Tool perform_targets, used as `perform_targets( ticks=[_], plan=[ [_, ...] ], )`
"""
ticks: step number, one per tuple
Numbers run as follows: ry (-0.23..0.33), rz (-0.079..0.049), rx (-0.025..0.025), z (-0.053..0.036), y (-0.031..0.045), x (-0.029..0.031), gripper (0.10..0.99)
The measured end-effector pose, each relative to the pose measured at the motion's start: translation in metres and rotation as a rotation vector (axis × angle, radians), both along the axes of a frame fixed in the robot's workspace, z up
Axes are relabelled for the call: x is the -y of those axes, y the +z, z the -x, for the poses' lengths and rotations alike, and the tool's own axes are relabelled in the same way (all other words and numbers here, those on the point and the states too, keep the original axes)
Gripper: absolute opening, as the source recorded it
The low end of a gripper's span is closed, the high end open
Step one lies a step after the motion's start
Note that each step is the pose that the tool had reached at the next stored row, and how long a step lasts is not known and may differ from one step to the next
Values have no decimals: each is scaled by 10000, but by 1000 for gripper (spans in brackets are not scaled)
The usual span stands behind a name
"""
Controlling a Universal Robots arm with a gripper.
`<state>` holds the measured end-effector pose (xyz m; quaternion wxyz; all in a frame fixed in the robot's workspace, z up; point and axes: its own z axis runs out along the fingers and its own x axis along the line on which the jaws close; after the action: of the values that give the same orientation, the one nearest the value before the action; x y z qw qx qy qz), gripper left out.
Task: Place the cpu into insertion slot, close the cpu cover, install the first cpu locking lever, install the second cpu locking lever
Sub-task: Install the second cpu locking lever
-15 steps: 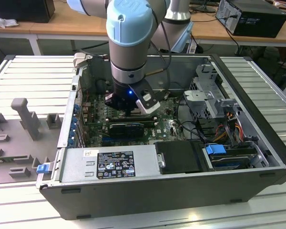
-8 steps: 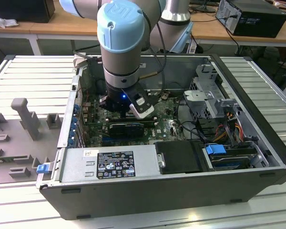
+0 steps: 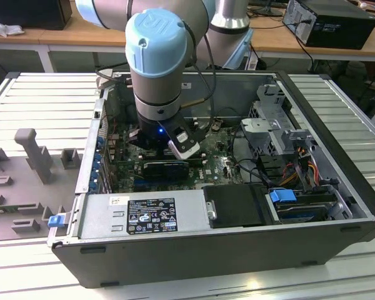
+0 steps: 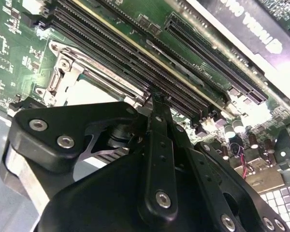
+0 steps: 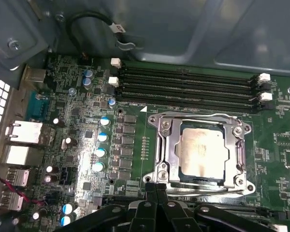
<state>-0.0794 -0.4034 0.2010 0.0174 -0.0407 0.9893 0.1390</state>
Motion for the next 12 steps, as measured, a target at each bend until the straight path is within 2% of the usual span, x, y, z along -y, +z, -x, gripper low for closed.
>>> perform_targets(
  ticks=[1, 7, 12],
  plan=[
    [1, -68, 0, 1, -11, 3, 106],
    [2, -279, 1, 4, -55, 5, 106],
    [4, -413, 1, 49, -74, 1, 106]
  ],
)
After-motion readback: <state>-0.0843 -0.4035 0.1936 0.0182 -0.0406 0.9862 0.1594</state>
